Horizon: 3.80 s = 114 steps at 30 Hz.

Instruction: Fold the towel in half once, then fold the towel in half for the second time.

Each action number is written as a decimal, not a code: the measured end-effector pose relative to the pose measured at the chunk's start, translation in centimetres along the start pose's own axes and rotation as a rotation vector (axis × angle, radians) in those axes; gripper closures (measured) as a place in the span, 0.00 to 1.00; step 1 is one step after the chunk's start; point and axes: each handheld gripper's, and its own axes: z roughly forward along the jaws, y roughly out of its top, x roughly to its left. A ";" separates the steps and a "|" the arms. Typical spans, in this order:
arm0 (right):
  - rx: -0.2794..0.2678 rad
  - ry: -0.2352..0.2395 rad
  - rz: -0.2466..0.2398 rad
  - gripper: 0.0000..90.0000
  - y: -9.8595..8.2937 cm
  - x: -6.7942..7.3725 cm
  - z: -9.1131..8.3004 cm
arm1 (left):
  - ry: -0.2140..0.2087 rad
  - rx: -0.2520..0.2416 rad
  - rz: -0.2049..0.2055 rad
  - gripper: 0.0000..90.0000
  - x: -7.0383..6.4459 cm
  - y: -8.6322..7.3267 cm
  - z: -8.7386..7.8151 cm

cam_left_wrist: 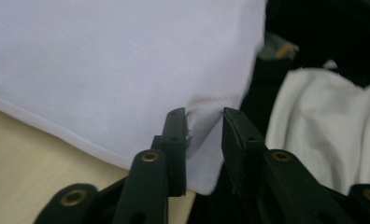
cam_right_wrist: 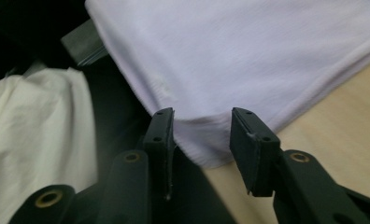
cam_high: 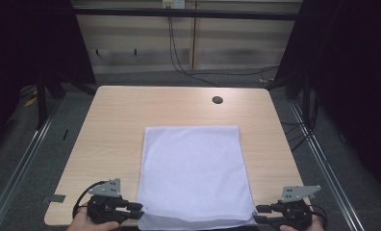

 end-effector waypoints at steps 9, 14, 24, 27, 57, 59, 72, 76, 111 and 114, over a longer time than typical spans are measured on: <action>-0.153 -0.116 0.038 0.63 4.2 -3.0 1.1 | 0.124 -0.098 -0.125 0.70 5.0 2.8 2.0; -0.118 -0.176 0.004 0.63 7.4 -5.2 4.2 | 0.213 -0.061 -0.181 0.66 8.9 4.0 3.8; -0.017 -0.265 0.010 0.62 10.5 -10.0 9.5 | 0.327 -0.065 -0.168 0.74 12.7 5.2 5.2; -0.015 -0.290 0.029 0.57 10.8 -10.9 10.4 | 0.327 -0.047 -0.173 0.71 13.1 5.1 6.1; 0.103 -0.156 -0.003 0.74 5.0 -3.1 6.5 | 0.186 0.078 -0.076 0.89 5.5 1.9 4.7; 0.078 -0.167 0.001 0.71 5.4 -3.6 6.2 | 0.189 0.049 -0.077 0.83 5.4 2.0 4.2; -0.083 -0.274 0.044 0.62 10.8 -12.0 6.2 | 0.318 -0.078 -0.161 0.65 13.6 5.7 3.7; -0.039 -0.272 0.074 0.60 10.1 -13.4 7.2 | 0.338 -0.104 -0.201 0.59 15.2 6.1 3.8; -0.121 -0.256 0.103 0.96 12.8 -13.4 4.6 | 0.273 -0.099 -0.119 0.94 14.7 8.8 2.9; -0.147 -0.267 0.085 0.96 14.6 -13.5 4.0 | 0.286 -0.133 -0.116 0.94 15.0 9.9 2.2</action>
